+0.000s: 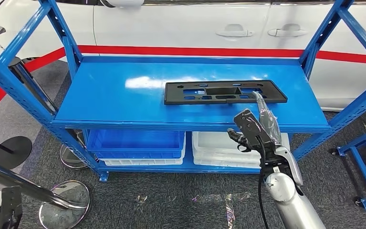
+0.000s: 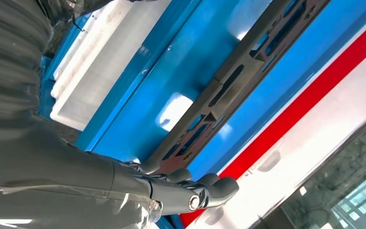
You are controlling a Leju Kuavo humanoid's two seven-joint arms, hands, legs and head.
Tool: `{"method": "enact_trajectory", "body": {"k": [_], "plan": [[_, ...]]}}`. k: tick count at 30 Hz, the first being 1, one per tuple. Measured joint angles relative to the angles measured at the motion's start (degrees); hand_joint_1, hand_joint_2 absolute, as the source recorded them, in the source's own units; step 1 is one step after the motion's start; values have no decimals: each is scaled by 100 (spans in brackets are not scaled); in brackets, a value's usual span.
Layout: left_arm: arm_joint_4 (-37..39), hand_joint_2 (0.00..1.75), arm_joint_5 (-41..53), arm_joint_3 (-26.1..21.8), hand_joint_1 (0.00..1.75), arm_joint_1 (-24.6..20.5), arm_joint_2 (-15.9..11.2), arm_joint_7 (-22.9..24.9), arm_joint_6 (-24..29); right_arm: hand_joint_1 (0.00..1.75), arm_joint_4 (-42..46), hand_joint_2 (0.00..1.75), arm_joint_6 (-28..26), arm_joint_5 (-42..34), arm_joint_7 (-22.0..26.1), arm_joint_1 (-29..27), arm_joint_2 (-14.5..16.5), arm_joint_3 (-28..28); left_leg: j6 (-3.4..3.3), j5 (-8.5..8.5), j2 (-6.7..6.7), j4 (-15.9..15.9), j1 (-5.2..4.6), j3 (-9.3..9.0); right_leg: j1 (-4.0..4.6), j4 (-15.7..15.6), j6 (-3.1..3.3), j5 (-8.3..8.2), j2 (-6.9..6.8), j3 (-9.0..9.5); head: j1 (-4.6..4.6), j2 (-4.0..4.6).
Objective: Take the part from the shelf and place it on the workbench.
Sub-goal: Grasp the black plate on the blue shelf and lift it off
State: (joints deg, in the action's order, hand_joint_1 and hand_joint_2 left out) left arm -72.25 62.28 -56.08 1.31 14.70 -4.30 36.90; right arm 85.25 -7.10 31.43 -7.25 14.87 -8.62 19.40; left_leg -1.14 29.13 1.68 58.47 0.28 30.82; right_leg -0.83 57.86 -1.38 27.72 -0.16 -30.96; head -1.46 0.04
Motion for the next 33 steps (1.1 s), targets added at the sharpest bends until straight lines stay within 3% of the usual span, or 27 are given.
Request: {"method": "enact_trajectory", "body": {"k": [8, 17, 27, 33], "plan": [[435, 0, 290, -523, 0, -157, -224, -73, -14, 0, 314, 175, 2, 0, -69, -139, -79, -111, 0, 0, -1, 4, -2, 3, 0, 0, 0, -1, -4, 0, 1, 0], [1584, 0, 717, -768, 0, -344, -763, 85, 161, 0, 582, 175, -5, 4, -218, -326, -169, -209, 0, 0, -1, 3, -1, 2, 2, 0, 0, 0, 1, -1, -1, 0], [3027, 0, 1294, -878, 0, -517, -1321, 743, 293, 0, 790, 175, -9, 5, -313, -512, -245, -276, 0, 0, -1, 3, -2, 3, 1, 0, 0, 0, -1, 0, 1, 0], [3835, 0, 1419, -995, 0, -606, -1505, 1429, 122, 0, 884, 175, -2, -13, -364, -599, -266, -281, 0, 1, 0, 4, -2, 3, -1, 0, 0, 0, 2, 0, 0, 0]]}}
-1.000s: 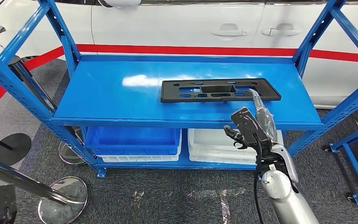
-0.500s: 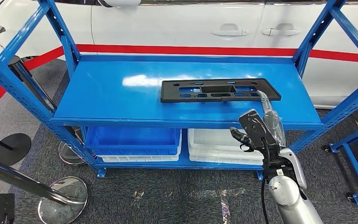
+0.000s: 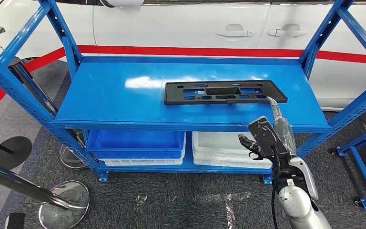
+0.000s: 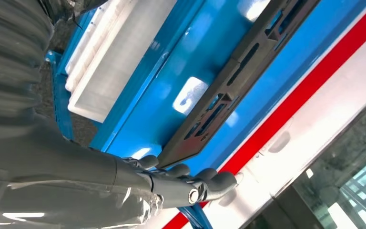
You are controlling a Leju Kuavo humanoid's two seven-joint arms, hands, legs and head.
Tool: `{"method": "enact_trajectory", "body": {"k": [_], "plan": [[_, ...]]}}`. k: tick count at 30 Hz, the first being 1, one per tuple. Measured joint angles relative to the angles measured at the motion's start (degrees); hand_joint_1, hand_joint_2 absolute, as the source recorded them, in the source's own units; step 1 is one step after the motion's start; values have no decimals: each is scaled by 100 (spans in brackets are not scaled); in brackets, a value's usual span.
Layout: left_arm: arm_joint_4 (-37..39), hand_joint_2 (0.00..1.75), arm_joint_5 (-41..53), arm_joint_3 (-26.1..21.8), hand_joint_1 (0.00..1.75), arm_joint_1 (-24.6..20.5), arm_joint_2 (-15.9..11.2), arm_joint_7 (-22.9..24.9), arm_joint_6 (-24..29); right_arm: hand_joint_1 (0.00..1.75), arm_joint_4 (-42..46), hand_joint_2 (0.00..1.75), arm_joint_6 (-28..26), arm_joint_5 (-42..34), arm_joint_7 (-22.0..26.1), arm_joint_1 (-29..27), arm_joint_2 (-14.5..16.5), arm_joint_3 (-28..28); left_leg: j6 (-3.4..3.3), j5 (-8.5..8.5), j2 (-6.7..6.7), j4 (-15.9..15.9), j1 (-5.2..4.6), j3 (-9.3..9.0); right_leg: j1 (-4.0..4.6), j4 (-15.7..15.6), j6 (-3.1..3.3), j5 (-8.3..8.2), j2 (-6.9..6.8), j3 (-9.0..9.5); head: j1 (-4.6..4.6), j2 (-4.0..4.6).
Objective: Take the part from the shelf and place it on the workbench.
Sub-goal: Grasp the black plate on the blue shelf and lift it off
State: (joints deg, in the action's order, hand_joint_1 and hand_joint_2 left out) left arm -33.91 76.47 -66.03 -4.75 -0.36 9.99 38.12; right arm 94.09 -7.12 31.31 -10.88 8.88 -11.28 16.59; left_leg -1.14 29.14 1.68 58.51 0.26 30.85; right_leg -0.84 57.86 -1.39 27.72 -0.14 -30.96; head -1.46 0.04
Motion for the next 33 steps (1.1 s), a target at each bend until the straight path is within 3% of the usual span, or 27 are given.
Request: {"method": "enact_trajectory", "body": {"k": [6, 8, 14, 19, 22, 24, 26, 27, 28, 29, 31, 32, 33], "plan": [[661, 0, -133, -139, 0, -81, -152, 294, -250, 0, 7, 175, 39, -17, -5, -29, 0, 0, 0, 0, -3, 0, -3, 0, 0, 0, 0, 0, -4, 1, 1, 0], [802, 0, -169, -177, 0, -101, -185, 297, -402, 0, 7, 175, 42, 291, -2, -36, 0, 1, 0, 0, -3, 0, -3, 0, 0, 0, 0, 0, -4, 1, 0, 0], [1057, 0, -207, -195, 0, -125, -303, 65, -760, 0, 141, 175, 57, 2904, -141, -68, 0, 68, 0, 0, -3, -1, -3, 0, 1, 0, 0, 0, -4, 1, -1, 0], [1202, 0, -221, -202, 0, -140, -400, -20, -849, 0, 196, 175, 107, 3096, -57, -106, 25, 131, -32, 19, -7, 44, -17, 27, -37, -24, -34, -18, -5, -1, -3, 0], [1258, 0, -226, -203, 0, -146, -455, -17, -874, 0, 222, 175, 127, 3097, -13, -109, 53, 162, -100, -28, -4, -72, 29, -22, -29, -4, -84, 10, -6, -20, 1, -1], [1289, 0, -250, -204, 0, -157, -473, 22, -888, 0, 239, 175, 128, 3097, 16, -114, 58, 180, -150, -71, 4, -171, 68, -88, -25, 397, -100, 205, -2, -227, 19, -1], [1326, 0, -278, -205, 0, -166, -479, 67, -902, 0, 241, 175, 130, 3097, 30, -142, 59, 190, -168, -63, 7, -189, 61, -114, -28, 1153, -109, 463, 5, -651, 33, 0], [1344, 0, -285, -207, 0, -167, -481, 86, -908, 0, 241, 175, 132, 3097, 31, -164, 59, 191, -167, -48, 4, -186, 61, -127, -33, 1436, -117, 502, 6, -839, 34, 0], [1363, 0, -287, -207, 0, -165, -482, 98, -913, 0, 241, 175, 136, 3096, 31, -183, 60, 191, -160, -26, 0, -181, 65, -148, -39, 1532, -123, 435, 5, -942, 34, 0], [1378, 0, -287, -208, 0, -163, -482, 104, -916, 0, 241, 175, 139, 3096, 31, -194, 60, 190, -141, 6, -6, -172, 74, -182, -46, 1394, -125, 251, 3, -930, 36, 0], [1397, 0, -288, -208, 0, -162, -484, 108, -920, 0, 240, 175, 149, 3096, 31, -202, 61, 191, -86, 94, -17, -150, 93, -259, -57, 723, -112, -199, -16, -678, 37, 0], [1405, 0, -288, -208, 0, -166, -487, 107, -921, 0, 245, 175, 151, 3097, 31, -206, 62, 192, -47, 142, -20, -125, 87, -288, -43, 407, -96, -322, -25, -533, 45, 0], [1415, 0, -288, -208, 0, -170, -491, 107, -922, 0, 250, 175, 152, 3097, 32, -211, 62, 193, -10, 173, -19, -109, 81, -291, -28, 222, -69, -342, -34, -444, 50, 0]]}}
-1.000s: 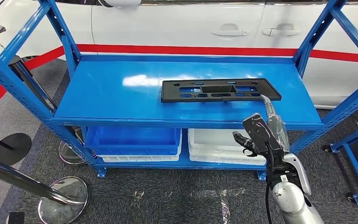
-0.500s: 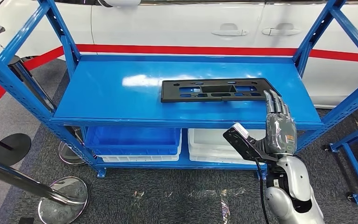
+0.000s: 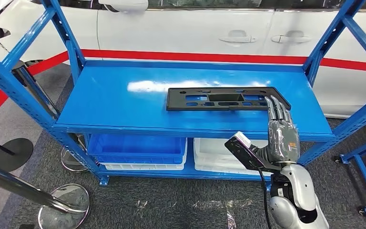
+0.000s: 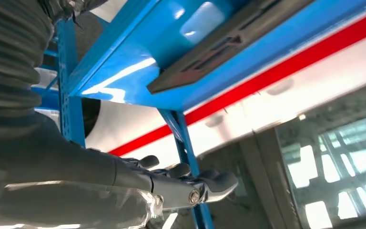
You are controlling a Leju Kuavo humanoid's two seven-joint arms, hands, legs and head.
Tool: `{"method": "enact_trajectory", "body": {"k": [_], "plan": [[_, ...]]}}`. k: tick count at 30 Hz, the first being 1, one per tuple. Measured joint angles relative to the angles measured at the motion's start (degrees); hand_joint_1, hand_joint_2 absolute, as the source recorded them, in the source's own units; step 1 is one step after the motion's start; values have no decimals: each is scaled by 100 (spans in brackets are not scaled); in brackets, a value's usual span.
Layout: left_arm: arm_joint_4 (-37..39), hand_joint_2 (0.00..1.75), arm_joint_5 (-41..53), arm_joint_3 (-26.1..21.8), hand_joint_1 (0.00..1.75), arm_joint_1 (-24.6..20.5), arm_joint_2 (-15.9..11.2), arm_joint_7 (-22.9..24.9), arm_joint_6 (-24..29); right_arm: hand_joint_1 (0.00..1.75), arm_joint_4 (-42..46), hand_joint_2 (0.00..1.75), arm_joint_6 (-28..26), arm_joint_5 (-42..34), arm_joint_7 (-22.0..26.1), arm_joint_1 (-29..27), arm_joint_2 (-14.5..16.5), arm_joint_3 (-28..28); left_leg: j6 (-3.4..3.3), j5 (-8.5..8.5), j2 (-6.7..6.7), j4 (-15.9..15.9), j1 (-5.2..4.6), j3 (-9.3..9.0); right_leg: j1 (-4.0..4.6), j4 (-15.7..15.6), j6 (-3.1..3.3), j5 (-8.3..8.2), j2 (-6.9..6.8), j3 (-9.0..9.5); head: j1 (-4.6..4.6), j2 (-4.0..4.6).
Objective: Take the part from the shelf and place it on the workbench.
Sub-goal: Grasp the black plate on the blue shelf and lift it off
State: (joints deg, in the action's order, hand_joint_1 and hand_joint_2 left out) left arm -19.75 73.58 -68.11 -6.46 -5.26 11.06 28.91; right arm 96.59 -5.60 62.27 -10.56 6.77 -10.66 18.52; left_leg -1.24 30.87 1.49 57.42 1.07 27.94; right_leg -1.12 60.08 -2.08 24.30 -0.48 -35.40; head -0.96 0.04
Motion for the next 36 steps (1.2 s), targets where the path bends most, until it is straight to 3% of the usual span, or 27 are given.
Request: {"method": "enact_trajectory", "body": {"k": [2, 5, 6, 8, 9, 10, 11, 12, 13, 14, 15, 17, 19, 21, 24, 25, 26, 27, 29, 31, 33, 36], "plan": [[23, 0, 1, -1, 0, -9, -10, 0, -2, 0, 14, 175, -2, 0, 2, -16, 1, 2, 68, 29, 17, 16, -12, 12, 41, -95, 63, 85, 16, 41, 8, 0], [55, 0, 1, -2, 0, -33, -22, -1, -3, 0, 39, 175, -8, -1, 5, -26, 14, 4, 139, 166, -3, 177, 16, 89, 15, -162, 169, 129, 47, 101, -13, 0], [61, 0, 1, -2, 0, -40, -28, -2, -3, 0, 49, 175, -9, -1, 7, -23, 20, 4, 152, 281, -36, 438, 22, 225, 4, -187, 205, 144, 49, 142, -22, 0], [69, 0, 1, -2, 0, -34, -39, -2, -5, 0, 55, 175, -8, 0, 9, -26, 28, 6, 165, 512, -86, 1216, 25, 687, 10, -196, 254, 188, 55, 196, -38, 0], [74, 0, 0, -2, 0, -22, -43, -2, -9, 0, 55, 131, -6, 0, 9, -32, 31, 10, 175, 548, -96, 1544, 25, 925, 12, -193, 266, 214, 67, 224, -40, 0], [80, 0, -1, -2, 0, -10, -44, -7, -18, 0, 54, 87, -2, 0, 11, -36, 35, 15, 186, 472, -99, 1692, 28, 1087, 11, -189, 267, 246, 83, 260, -41, 0], [87, 0, -3, -2, 0, -2, -47, -17, -29, 0, 54, 44, 7, 0, 14, -37, 40, 21, 195, 281, -99, 1620, 33, 1145, 6, -181, 257, 284, 101, 305, -42, 0], [93, 0, -6, -2, 0, 4, -55, -35, -45, 0, 54, 0, 20, -1, 20, -35, 44, 26, 205, 1, -99, 1343, 41, 1101, -2, -166, 239, 330, 120, 359, -42, 0], [100, 0, -8, -2, 0, 5, -68, -60, -64, 0, 54, 0, 33, -1, 27, -31, 49, 29, 214, -240, -108, 1012, 50, 1006, -11, -149, 211, 382, 134, 404, -40, 0], [109, 0, -12, -3, 0, 4, -83, -91, -83, 0, 54, 44, 47, -4, 35, -20, 54, 32, 222, -403, -130, 714, 47, 901, -6, -117, 175, 430, 151, 430, -48, 0], [120, 0, -15, -5, 0, 0, -100, -124, -105, 0, 55, 87, 61, -9, 45, -7, 59, 34, 206, -452, -151, 510, 45, 825, 1, -90, 137, 463, 167, 428, -55, 0], [137, 0, -17, -8, 0, -5, -120, -188, -140, 0, 56, 175, 84, -21, 65, 17, 72, 41, 146, -378, -181, 394, 20, 784, 18, -70, 80, 479, 191, 394, -57, 0], [142, 0, -19, -9, 0, -7, -130, -237, -161, 0, 56, 175, 108, -31, 86, 26, 85, 50, 62, -344, -178, 359, 20, 767, 8, -56, 37, 505, 175, 381, -41, -1], [146, 0, -24, -9, 0, -10, -153, -271, -188, 0, 56, 175, 154, -44, 111, 57, 91, 62, -13, -322, -178, 336, 24, 714, 3, 267, 2, 657, 118, 228, -26, -1], [156, 0, -62, -9, 0, -13, -180, -286, -260, 0, 43, 175, 340, -66, 154, 107, 90, 107, -88, -270, -175, 331, -17, 653, 17, 1334, 4, 963, 78, -422, -12, 0], [160, 0, -83, -9, 0, -13, -184, -287, -287, 0, 29, 175, 414, -69, 162, 109, 89, 135, -105, -248, -176, 331, -39, 628, 32, 1532, 26, 940, 77, -592, -13, 0], [163, 0, -99, -9, 0, -12, -190, -288, -315, 0, 10, 175, 481, -74, 166, 112, 86, 168, -118, -223, -178, 330, -63, 594, 57, 1521, 66, 809, 77, -664, -13, 0], [166, 0, -113, -9, 0, -11, -196, -292, -343, 0, -10, 175, 536, -79, 166, 121, 83, 205, -126, -196, -181, 328, -84, 554, 91, 1305, 123, 593, 78, -629, -11, 0], [174, 0, -127, -9, 0, -10, -209, -305, -405, 0, -53, 175, 625, -88, 161, 167, 63, 285, -128, -139, -184, 315, -118, 476, 184, 583, 291, 163, 64, -372, -24, 0], [192, 0, -146, -9, 0, -7, -221, -331, -477, 0, -108, 175, 695, -102, 149, 228, 26, 376, -105, -108, -178, 289, -119, 440, 256, 102, 418, 38, 42, -150, -39, 0], [213, 0, -167, -9, 0, -6, -229, -363, -546, 0, -185, 175, 744, -130, 133, 272, -17, 463, -61, -108, -160, 228, -104, 408, 277, -45, 454, 67, 40, -63, -27, -1], [232, 0, -180, -9, 0, -18, -272, -433, -618, 0, -318, 175, 757, -155, 116, 327, -52, 572, 6, -13, -149, 305, -103, 388, 189, -347, 433, 16, 36, 162, -17, -1]]}}
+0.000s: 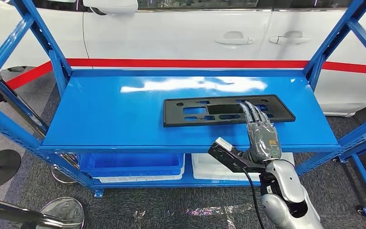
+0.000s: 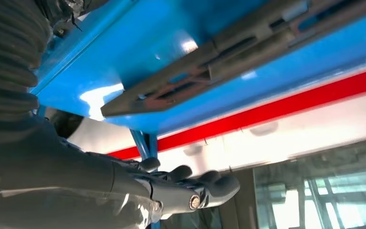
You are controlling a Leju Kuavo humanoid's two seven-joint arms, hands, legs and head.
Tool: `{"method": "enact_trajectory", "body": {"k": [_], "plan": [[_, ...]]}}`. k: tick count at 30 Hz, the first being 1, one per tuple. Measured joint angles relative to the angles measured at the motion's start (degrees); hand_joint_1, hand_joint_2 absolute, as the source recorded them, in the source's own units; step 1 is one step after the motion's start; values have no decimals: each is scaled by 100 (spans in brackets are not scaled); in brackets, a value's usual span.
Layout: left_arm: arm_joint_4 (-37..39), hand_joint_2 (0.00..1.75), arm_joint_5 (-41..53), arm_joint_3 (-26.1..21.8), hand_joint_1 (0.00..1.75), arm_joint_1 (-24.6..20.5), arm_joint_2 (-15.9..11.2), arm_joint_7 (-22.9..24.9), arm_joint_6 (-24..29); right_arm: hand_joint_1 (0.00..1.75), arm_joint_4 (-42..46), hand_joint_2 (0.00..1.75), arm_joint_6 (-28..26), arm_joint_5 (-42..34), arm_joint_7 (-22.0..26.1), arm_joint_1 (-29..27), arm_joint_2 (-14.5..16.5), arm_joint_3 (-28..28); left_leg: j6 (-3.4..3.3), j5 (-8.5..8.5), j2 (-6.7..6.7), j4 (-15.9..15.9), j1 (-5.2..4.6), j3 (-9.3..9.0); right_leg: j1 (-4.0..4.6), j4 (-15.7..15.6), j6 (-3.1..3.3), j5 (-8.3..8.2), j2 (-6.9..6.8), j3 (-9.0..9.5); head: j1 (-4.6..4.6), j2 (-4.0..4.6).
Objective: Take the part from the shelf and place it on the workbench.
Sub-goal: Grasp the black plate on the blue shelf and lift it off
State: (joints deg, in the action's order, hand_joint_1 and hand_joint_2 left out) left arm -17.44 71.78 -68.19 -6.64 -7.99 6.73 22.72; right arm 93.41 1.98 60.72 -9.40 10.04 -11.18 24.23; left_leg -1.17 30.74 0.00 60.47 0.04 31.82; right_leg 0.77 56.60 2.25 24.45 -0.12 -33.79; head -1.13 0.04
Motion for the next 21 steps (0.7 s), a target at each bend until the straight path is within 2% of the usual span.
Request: {"method": "enact_trajectory", "body": {"k": [1, 3, 4, 5, 6, 8, 9, 10, 12, 13, 14, 16, 17, 19, 20, 21], "plan": [[3, 0, -2, 0, 0, -7, -25, -25, -21, 0, -54, 175, -2, -2, -2, 26, -7, 35, 29, 112, -5, 240, 7, 117, -35, -81, -13, -11, -4, 79, -4, 1], [10, 0, -8, 0, 0, -9, -62, -60, -59, 0, -168, 175, -2, -3, -2, 64, -28, 82, 96, 346, -10, 924, 34, 519, -68, -117, -27, 16, -1, 147, -14, 1], [15, 0, -14, 0, 0, 2, -70, -74, -75, 0, -224, 175, -1, -4, -2, 68, -36, 99, 136, 390, -9, 1200, 58, 715, -91, -109, -41, 43, 4, 167, -14, 1], [23, 0, -22, 0, 0, 17, -73, -86, -88, 0, -276, 175, -1, -4, -2, 69, -44, 118, 181, 300, -7, 1264, 89, 814, -115, -89, -68, 81, 13, 189, -15, 1], [30, 0, -28, 0, 0, 30, -76, -96, -96, 0, -322, 175, -1, -5, -2, 74, -50, 139, 226, 117, -5, 1138, 124, 820, -144, -60, -104, 125, 23, 213, -13, 1], [38, 0, -37, 0, 0, 34, -85, -110, -106, 0, -408, 175, 1, -5, 1, 96, -59, 170, 326, -334, -8, 533, 188, 635, -202, 48, -204, 249, 41, 250, -14, 1], [48, 0, -40, -1, 0, 31, -88, -113, -114, 0, -450, 175, 4, -5, 4, 123, -66, 176, 352, -430, -20, 276, 202, 539, -204, 128, -262, 312, 50, 236, -38, 1], [59, 0, -42, -1, 0, 29, -98, -112, -123, 0, -492, 175, 6, -5, 11, 153, -73, 179, 330, -452, -35, 135, 208, 491, -201, 190, -311, 360, 60, 207, -54, 0], [83, 0, -48, -2, 0, 37, -105, -109, -138, 0, -568, 175, 8, -4, 34, 204, -84, 188, 229, -369, -57, 106, 201, 497, -171, 260, -372, 401, 78, 152, -79, 0], [90, 0, -51, -2, 0, 43, -104, -108, -142, 0, -618, 175, 4, 5, 48, 224, -88, 197, 166, -351, -59, 133, 202, 510, -176, 255, -381, 407, 83, 149, -68, 0], [96, 0, -54, -1, 0, 47, -96, -106, -145, 0, -674, 175, -2, 25, 58, 246, -91, 206, 133, -336, -62, 136, 201, 500, -179, 276, -393, 427, 80, 146, -62, 0], [103, 0, -58, 0, 0, 47, -88, -113, -152, 0, -814, 175, -26, 104, 74, 324, -101, 219, 71, -301, -68, 135, 196, 454, -190, 543, -418, 550, 54, 28, -35, 0], [104, 0, -59, 0, 0, 45, -91, -121, -161, 0, -887, 175, -44, 153, 78, 374, -103, 222, 48, -287, -69, 122, 184, 423, -188, 857, -428, 663, 36, -136, -20, 0], [104, 0, -59, 0, 0, 42, -91, -140, -188, 0, -1066, 175, -93, 240, 86, 471, -104, 223, 12, -254, -68, 104, 142, 360, -170, 1654, -421, 884, 21, -614, -2, 1], [105, 0, -60, 0, 0, 42, -91, -146, -202, 0, -1161, 175, -116, 272, 89, 500, -104, 223, -3, -232, -70, 99, 113, 327, -148, 1921, -394, 895, 20, -816, 1, 1], [106, 0, -60, 0, 0, 43, -91, -150, -210, 0, -1249, 175, -137, 297, 92, 520, -104, 223, -16, -206, -73, 95, 83, 291, -116, 1986, -345, 800, 21, -930, 4, 1]]}}
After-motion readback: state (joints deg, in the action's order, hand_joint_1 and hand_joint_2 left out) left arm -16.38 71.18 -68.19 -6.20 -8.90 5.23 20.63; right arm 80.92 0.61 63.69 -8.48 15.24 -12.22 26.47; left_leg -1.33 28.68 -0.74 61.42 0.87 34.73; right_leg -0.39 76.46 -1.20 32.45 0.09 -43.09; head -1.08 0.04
